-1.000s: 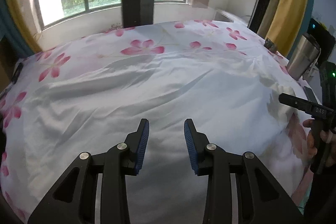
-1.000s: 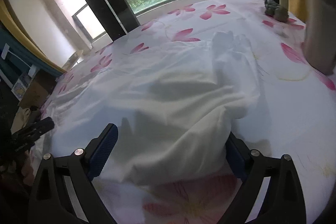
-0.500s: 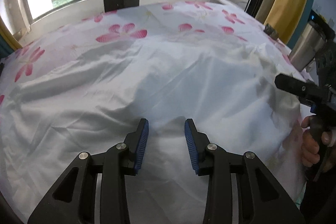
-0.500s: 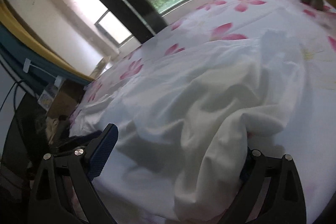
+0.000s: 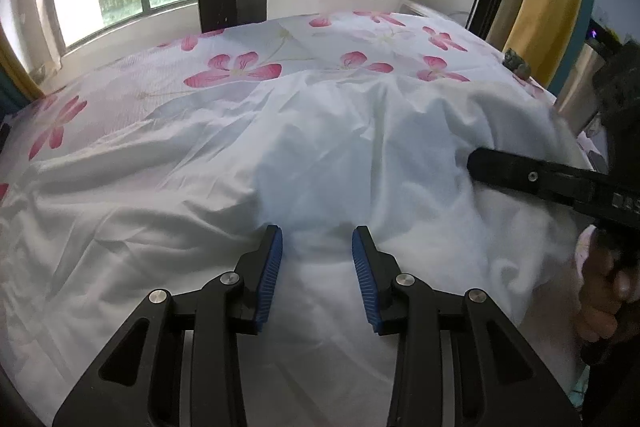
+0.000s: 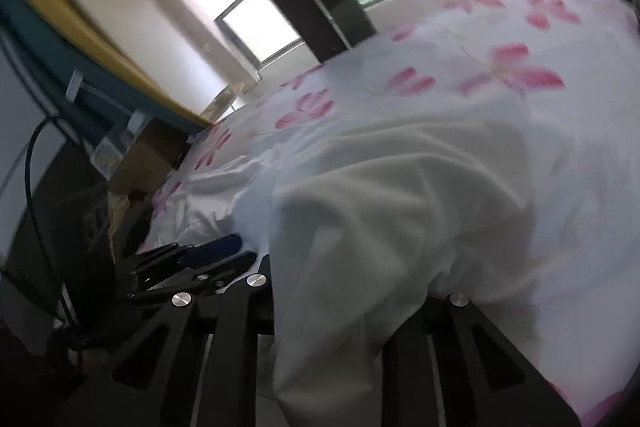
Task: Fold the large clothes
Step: 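Grasp the shirt edge with the right gripper and lift it over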
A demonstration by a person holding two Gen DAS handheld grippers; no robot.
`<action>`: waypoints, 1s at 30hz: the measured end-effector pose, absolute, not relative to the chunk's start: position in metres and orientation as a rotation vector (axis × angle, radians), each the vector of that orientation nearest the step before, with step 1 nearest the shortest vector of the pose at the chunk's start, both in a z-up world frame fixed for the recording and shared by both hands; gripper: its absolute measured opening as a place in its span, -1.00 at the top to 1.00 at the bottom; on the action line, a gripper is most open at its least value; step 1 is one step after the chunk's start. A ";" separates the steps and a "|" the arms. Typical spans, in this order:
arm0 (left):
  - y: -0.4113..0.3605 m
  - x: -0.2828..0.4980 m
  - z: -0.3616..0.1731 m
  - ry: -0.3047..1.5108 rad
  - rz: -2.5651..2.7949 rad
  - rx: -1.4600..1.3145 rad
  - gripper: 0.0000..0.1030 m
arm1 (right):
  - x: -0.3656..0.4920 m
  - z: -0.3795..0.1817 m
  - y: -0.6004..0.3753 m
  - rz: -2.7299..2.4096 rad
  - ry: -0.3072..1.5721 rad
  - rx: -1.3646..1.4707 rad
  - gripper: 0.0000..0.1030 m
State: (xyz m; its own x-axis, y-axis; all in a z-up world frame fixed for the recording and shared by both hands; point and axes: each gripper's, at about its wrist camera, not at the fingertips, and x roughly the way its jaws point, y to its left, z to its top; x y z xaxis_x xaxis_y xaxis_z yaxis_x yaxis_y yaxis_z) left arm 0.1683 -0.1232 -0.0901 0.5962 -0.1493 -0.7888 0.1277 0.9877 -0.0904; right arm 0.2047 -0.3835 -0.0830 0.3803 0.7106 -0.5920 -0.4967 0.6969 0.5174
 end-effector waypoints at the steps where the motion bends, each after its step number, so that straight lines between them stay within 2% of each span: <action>1: -0.122 0.169 -0.090 0.920 -0.162 -0.034 0.26 | 0.203 -0.078 -0.380 0.788 0.878 0.259 0.64; 12: -0.091 0.159 -0.071 0.920 -0.178 -0.096 0.25 | 0.189 -0.038 -0.339 0.781 0.811 0.097 0.64; 18: -0.038 0.139 -0.044 0.815 -0.076 -0.101 0.25 | 0.184 -0.024 -0.315 0.756 0.793 0.023 0.64; 30: 0.078 0.096 -0.045 0.762 0.132 -0.221 0.25 | 0.165 -0.012 -0.261 0.772 0.776 -0.101 0.64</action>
